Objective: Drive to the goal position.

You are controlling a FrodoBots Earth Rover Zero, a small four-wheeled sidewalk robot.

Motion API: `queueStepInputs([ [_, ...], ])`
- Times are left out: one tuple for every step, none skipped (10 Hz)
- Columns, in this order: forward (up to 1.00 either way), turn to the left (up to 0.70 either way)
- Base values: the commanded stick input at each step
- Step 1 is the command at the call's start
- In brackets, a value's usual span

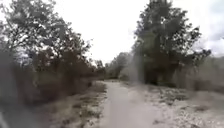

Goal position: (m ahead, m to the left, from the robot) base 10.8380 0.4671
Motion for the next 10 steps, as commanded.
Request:
queueStepInputs([
  [0.59, 0.01],
  [0.59, 0.01],
  [0.59, 0.01],
  [0.59, 0.01],
  [0.59, 0.01],
  [0.59, 0.01],
  [0.59, 0.01],
  [0.59, 0.01],
  [0.59, 0.01],
  [0.59, 0.01],
])
